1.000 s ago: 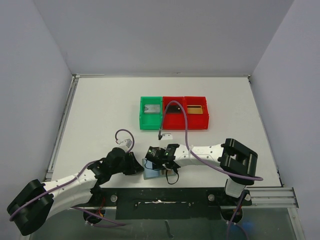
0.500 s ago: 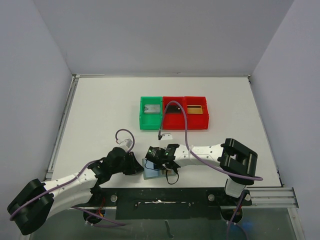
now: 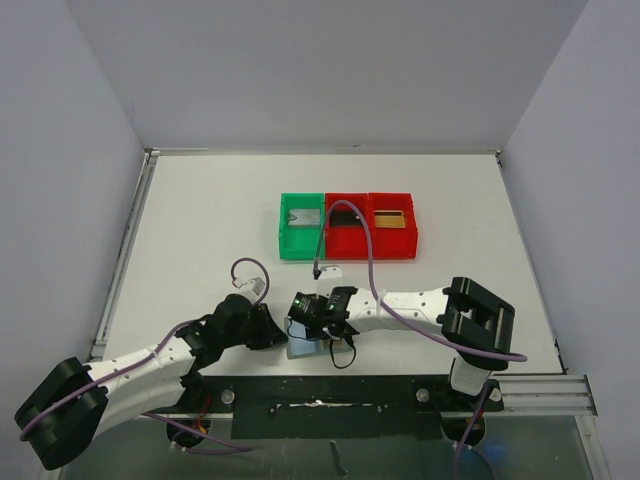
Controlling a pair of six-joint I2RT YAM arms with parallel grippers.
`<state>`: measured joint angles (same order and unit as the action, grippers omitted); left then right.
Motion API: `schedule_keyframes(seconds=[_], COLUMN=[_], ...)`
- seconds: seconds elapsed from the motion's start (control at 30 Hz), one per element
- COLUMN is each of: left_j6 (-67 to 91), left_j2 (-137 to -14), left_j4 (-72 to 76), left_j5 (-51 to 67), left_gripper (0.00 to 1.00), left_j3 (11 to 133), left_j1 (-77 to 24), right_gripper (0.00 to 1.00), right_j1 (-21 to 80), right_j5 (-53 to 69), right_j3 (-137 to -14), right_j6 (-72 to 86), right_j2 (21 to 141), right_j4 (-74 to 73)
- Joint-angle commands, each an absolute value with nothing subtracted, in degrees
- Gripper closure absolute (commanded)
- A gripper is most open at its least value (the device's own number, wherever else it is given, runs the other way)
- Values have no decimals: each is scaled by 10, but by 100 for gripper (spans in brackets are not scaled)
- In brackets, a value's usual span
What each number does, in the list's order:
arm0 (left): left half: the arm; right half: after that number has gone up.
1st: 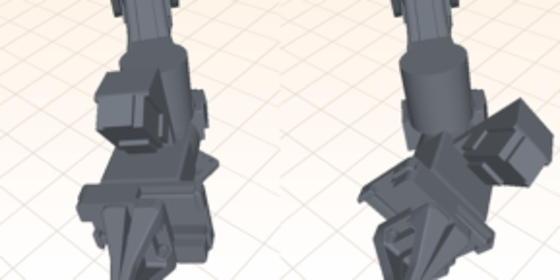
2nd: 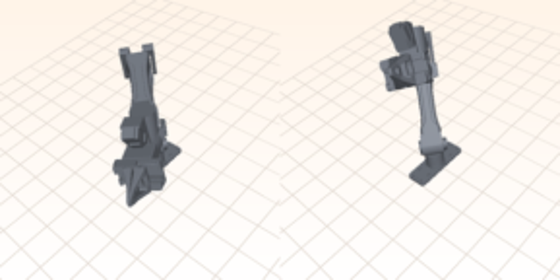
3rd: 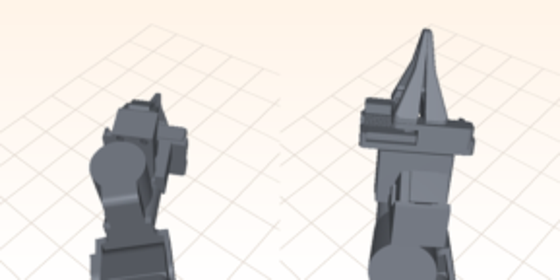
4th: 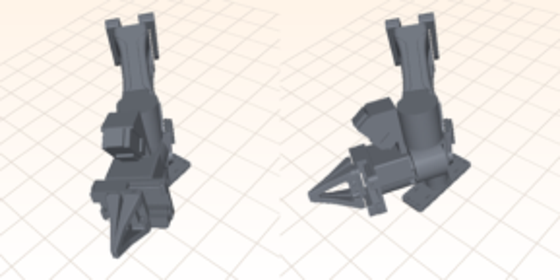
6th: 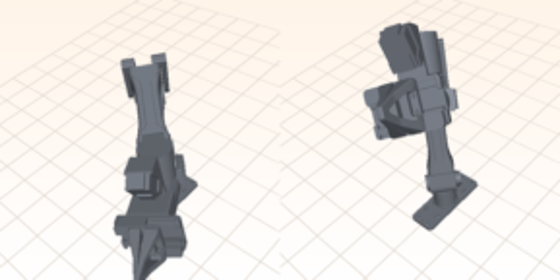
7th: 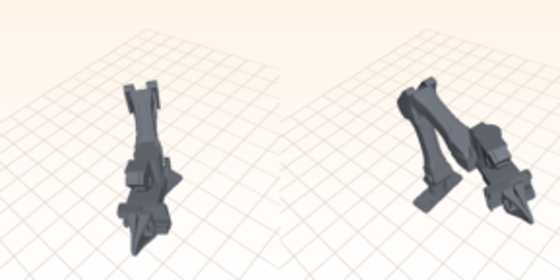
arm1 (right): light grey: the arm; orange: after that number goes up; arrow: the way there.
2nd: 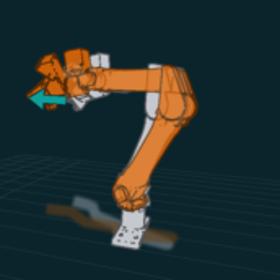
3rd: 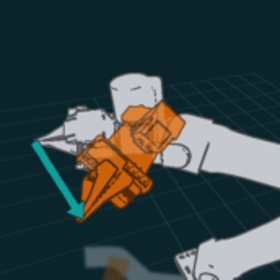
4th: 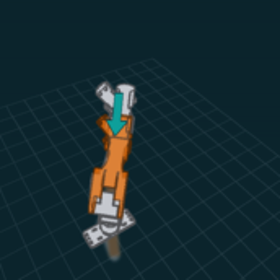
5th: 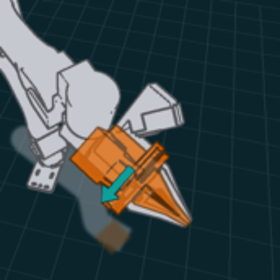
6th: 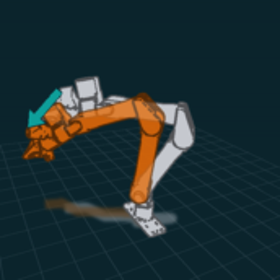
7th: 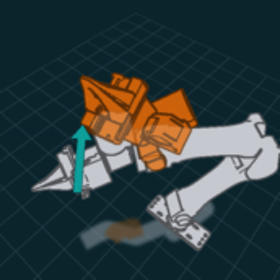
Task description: Take the credit cards out of the card holder
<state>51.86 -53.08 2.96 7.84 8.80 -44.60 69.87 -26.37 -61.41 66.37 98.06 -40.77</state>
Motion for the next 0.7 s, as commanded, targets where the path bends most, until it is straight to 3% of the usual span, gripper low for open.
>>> schedule_keyframes(seconds=[0.0,0.33,0.53,0.67], left_j6=[503,503,502,502], left_j2=[-540,-546,-547,-548], left_j4=[9,14,14,15], left_j5=[81,85,85,86], left_gripper=[92,92,92,92], left_j3=[105,107,106,108], left_j1=[-450,-450,-450,-450], right_gripper=[37,25,24,29], right_j1=[704,703,700,697], right_j5=[-291,-305,-301,-270], right_j3=[-641,-645,-629,-620], right_j6=[660,683,686,664], right_j2=[973,964,952,970], right_j4=[-420,-448,-432,-391])
